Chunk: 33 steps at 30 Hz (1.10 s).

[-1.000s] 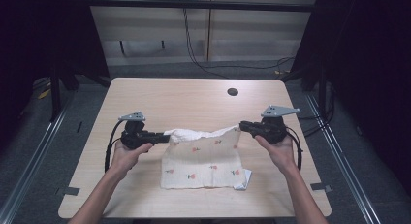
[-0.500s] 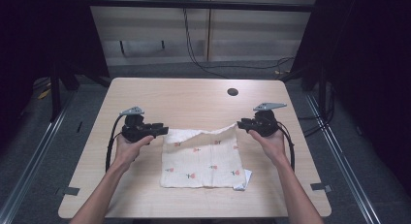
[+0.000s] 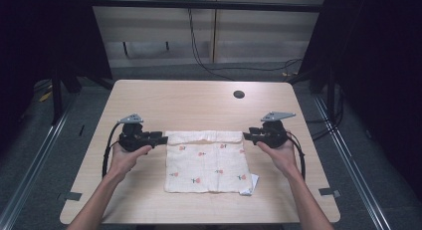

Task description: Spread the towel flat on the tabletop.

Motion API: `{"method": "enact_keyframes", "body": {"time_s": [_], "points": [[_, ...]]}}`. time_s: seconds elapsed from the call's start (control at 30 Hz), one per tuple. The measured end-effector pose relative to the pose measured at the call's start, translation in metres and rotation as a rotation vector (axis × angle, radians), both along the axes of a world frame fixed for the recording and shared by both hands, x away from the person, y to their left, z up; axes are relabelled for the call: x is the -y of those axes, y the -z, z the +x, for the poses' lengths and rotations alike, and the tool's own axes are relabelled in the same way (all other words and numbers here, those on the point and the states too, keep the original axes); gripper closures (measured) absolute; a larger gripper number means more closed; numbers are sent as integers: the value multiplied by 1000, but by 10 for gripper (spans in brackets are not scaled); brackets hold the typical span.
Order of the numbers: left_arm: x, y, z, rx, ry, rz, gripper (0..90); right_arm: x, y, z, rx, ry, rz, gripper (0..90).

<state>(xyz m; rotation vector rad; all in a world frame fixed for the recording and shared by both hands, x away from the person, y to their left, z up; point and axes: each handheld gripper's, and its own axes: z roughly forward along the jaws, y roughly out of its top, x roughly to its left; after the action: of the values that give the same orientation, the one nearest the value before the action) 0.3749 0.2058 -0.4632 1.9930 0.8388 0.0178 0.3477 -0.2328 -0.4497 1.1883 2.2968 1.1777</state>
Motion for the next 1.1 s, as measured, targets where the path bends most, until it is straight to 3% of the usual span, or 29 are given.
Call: {"method": "enact_keyframes", "body": {"time_s": [0.17, 0.23, 0.37, 0.47, 0.73, 0.83, 0.93, 1.0, 1.1], "points": [[14, 20, -7, -38, 81, 75, 646, -13, 21, -14, -53, -74, -43, 613], [18, 25, -9, -49, 91, 80, 635, -15, 25, -15, -70, -83, -50, 601], [27, 34, -12, -58, 116, 119, 573, -19, 40, -14, -112, -83, -85, 518], [32, 35, -15, -37, 133, 158, 591, -26, 49, -16, -105, -102, -140, 513], [33, 37, -24, -9, 152, 178, 748, -26, 48, -32, -79, -135, -161, 804], [35, 37, -29, 7, 154, 197, 783, -24, 46, -43, -98, -145, -168, 810], [37, 35, -35, -5, 182, 205, 789, -20, 46, -58, -118, -168, -138, 801], [37, 35, -40, -2, 203, 209, 792, -20, 45, -72, -115, -190, -149, 782], [38, 35, -51, -42, 254, 188, 812, -21, 43, -88, -119, -203, -175, 763]]}}
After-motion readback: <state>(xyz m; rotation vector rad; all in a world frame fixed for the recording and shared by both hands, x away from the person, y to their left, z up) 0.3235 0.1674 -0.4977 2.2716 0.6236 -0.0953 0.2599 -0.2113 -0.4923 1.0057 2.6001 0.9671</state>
